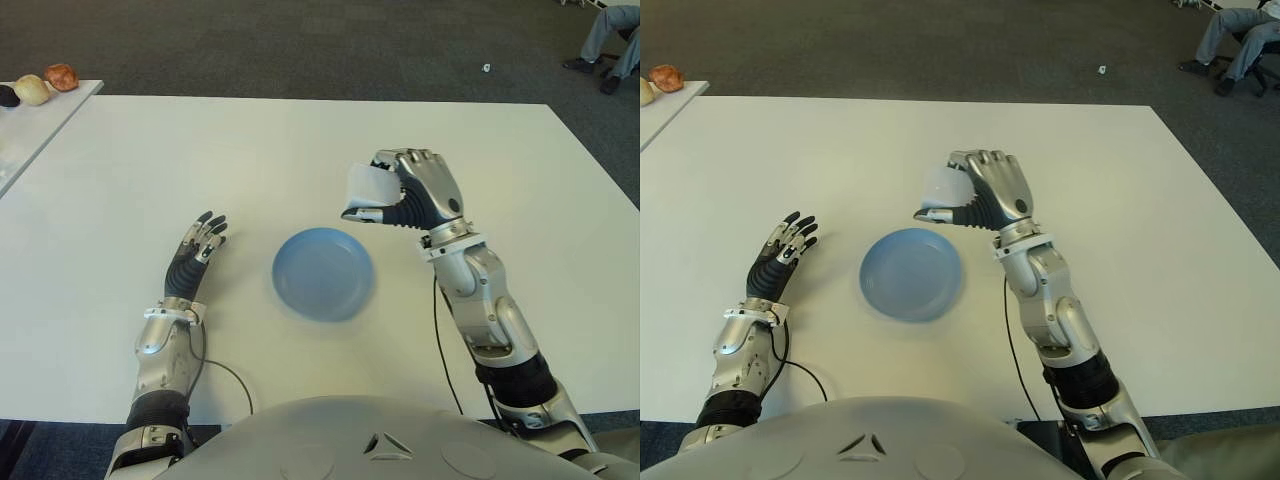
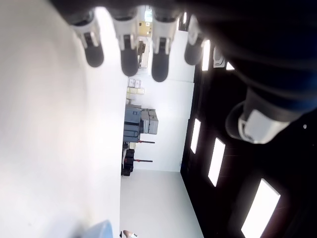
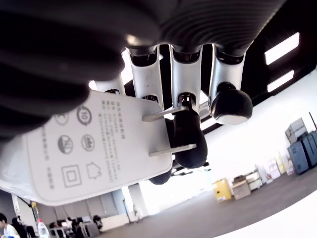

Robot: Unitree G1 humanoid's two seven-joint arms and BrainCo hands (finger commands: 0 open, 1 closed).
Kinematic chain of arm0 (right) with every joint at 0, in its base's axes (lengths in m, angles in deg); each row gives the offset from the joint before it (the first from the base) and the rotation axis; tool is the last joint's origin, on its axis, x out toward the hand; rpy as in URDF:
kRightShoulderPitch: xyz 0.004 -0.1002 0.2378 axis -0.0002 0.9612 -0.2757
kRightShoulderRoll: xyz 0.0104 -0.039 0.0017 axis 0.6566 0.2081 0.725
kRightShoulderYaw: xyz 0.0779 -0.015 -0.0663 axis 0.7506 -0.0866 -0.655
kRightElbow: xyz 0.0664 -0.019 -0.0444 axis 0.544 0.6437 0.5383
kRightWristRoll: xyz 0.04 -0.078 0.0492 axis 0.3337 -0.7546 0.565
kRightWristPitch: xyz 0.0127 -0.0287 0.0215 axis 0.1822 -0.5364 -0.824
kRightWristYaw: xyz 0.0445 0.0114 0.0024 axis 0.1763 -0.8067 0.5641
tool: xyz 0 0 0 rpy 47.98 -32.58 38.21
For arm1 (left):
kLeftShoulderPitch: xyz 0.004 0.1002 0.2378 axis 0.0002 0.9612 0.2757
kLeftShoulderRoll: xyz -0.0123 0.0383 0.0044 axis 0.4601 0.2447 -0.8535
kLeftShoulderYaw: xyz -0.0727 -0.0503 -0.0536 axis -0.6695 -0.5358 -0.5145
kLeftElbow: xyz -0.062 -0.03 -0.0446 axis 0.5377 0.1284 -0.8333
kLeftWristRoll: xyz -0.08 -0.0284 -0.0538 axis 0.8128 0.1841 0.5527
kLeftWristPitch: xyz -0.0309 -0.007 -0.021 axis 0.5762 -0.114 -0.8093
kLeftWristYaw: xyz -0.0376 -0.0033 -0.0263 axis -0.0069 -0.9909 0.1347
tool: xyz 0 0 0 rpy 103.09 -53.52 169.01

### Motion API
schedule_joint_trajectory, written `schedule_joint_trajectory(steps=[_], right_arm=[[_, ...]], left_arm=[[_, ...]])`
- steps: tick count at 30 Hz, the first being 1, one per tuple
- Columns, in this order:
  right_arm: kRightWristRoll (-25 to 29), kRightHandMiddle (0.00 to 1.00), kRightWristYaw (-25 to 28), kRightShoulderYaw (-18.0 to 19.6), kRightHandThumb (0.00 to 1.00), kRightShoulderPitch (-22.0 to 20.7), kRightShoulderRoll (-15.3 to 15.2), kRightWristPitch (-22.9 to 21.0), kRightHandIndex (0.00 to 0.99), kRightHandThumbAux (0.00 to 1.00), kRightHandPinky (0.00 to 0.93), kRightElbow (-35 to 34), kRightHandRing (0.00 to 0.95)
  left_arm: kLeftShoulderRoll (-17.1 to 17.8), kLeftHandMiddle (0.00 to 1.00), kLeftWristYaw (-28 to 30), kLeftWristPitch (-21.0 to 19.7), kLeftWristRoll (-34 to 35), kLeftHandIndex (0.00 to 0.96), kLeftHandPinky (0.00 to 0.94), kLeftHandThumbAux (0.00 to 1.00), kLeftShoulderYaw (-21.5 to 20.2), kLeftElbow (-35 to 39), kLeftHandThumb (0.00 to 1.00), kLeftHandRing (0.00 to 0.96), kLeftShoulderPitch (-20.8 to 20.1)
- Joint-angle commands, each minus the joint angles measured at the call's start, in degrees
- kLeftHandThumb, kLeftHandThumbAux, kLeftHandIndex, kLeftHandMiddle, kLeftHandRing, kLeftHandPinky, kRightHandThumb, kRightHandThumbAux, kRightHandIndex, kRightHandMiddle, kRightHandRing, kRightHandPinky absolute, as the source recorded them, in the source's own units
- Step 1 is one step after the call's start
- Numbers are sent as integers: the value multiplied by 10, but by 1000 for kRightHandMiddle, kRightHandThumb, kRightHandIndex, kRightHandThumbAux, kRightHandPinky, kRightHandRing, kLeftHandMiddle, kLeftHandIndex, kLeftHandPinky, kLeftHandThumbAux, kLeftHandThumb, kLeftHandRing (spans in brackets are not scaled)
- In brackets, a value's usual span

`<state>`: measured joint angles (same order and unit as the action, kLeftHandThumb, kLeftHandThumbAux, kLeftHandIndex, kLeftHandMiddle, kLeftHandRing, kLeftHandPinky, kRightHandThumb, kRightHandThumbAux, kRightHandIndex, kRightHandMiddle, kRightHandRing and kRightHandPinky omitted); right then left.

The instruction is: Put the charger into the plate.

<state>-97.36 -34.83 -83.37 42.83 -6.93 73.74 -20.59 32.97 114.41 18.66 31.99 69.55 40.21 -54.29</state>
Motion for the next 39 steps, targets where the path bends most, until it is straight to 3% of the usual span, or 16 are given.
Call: schedule_joint_trajectory(steps=[1,4,15,26,39], right_arm=[[-29,882,9,-46,1000,7,41,-18,844,617,854,38,869],[-35,880,7,-70,1000,5,63,-18,841,619,858,76,867],[-31,885,-15,-111,1000,-5,96,6,839,614,870,161,875],[-26,889,-35,-138,1000,-17,114,18,843,612,872,248,881],[-10,894,-75,-143,1000,-27,116,49,847,612,873,323,889]], left_arm=[[-35,149,-6,-44,-10,90,108,495,16,-68,0,123,39],[-37,148,-7,-41,-12,88,102,493,17,-70,0,123,39],[-40,150,-8,-32,-17,94,92,488,20,-70,0,118,42],[-41,128,3,-36,-8,81,94,502,18,-71,0,105,42],[-43,120,0,-38,-6,79,92,517,17,-64,0,99,48]])
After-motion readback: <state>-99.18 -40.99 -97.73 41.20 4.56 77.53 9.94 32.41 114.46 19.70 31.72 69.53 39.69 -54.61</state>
